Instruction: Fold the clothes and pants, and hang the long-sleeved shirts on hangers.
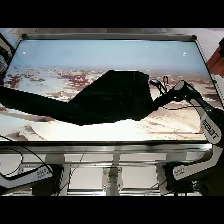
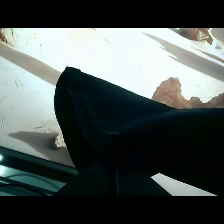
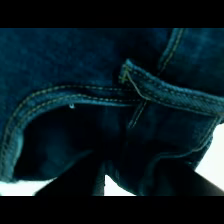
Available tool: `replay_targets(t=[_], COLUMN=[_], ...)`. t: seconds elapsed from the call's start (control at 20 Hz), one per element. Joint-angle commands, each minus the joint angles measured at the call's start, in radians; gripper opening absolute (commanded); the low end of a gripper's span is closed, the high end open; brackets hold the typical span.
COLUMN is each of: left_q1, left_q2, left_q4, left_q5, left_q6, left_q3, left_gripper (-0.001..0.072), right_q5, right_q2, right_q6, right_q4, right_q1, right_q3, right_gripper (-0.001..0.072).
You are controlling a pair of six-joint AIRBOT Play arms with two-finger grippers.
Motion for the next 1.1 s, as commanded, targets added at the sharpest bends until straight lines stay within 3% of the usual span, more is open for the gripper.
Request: replay_targets(t=[0.0,0.15,0.4,0.6,0.8,1.05], left_q1=[0.001,0.001,0.011,0.070,0.141,0.197], left_q2=[-0.002,-0.005,0.049,0.121,0.138,0.099], left_q4=[0.002,-0.021,-0.060,-0.061,-0.060,-0.123], left_q5=[0.002,0.012,0.151,0.319,0.293,0.157], left_q6=[0.000,-0.001,-0.010,-0.132,-0.131,-0.142], left_q3=[0.000,0.000,0.003,0.003,0.002,-0.029], left_gripper=[0.0020,0.0020,0.0019,0.0019,0.0019,0.0020], right_q5=[0.084,0.153,0.328,0.301,0.294,0.389], right_q2=[-0.004,0.012,0.160,0.313,0.381,0.378], right_q6=[0.088,0.148,0.265,0.370,0.488,0.495], right_q4=[-0.123,-0.138,-0.169,-0.169,-0.168,-0.117], right_q1=[0.006,0.003,-0.154,-0.349,-0.512,-0.574], right_q3=[-0.001,0.028,0.330,0.531,0.558,0.425], right_gripper=[0.0018,0.0014,0.0013,0.0013,0.0013,0.0013])
